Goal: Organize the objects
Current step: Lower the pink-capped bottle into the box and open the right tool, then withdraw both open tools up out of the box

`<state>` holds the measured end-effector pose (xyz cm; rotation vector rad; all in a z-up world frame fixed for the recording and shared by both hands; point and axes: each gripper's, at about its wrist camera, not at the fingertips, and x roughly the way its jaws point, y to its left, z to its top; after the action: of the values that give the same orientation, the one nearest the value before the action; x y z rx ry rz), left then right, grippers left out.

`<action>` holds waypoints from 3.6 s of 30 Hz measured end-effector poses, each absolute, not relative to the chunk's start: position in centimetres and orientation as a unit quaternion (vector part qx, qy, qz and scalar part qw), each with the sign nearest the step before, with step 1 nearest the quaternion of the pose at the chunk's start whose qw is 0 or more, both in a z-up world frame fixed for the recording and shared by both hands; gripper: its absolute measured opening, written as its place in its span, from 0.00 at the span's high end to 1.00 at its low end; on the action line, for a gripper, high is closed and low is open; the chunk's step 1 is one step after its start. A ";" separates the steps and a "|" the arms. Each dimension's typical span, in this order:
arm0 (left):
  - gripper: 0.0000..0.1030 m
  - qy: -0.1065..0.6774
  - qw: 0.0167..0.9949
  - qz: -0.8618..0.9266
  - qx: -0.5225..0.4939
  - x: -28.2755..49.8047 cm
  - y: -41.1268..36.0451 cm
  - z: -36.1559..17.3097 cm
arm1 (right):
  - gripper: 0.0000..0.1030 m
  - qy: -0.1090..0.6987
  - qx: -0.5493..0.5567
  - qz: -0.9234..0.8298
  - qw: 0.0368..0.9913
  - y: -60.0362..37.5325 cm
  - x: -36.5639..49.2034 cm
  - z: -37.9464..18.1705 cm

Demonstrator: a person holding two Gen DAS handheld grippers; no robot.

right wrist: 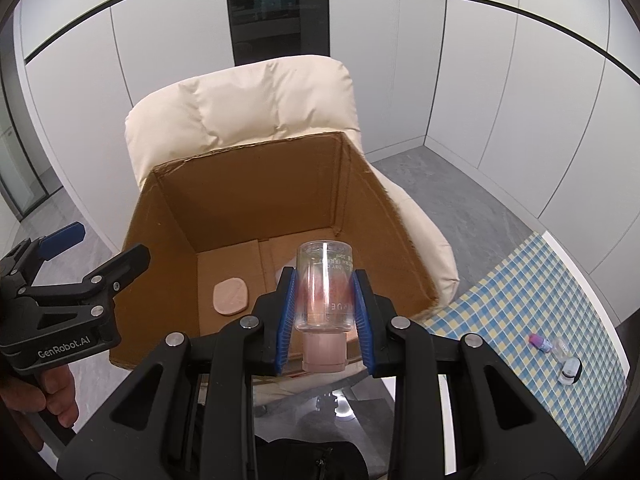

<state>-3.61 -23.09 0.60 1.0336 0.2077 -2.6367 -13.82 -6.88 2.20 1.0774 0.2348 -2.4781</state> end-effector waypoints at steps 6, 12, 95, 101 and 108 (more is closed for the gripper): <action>0.00 0.077 0.161 -0.916 0.359 -2.7 -24.7 0.6 | 0.72 0.091 0.388 -0.888 0.228 -9.0 -13.7 2.0; 0.00 0.081 0.177 -0.914 0.355 -1.6 -26.3 0.7 | 0.72 0.097 0.387 -0.884 0.244 -11.3 -13.5 1.9; 0.00 0.075 0.170 -0.916 0.357 -2.2 -25.3 0.7 | 0.00 0.094 0.386 -0.892 0.215 -10.4 -14.4 1.9; 0.00 0.073 0.164 -0.916 0.358 -2.5 -24.7 0.8 | 0.00 0.091 0.387 -0.894 0.208 -9.5 -14.5 1.9; 0.00 0.070 0.156 -0.918 0.359 -3.0 -23.9 0.8 | 0.00 0.088 0.389 -0.895 0.202 -8.5 -14.7 1.9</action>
<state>-3.03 -23.94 0.81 1.0269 0.2005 -2.6272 -14.66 -8.51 1.88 1.0864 0.2452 -2.4985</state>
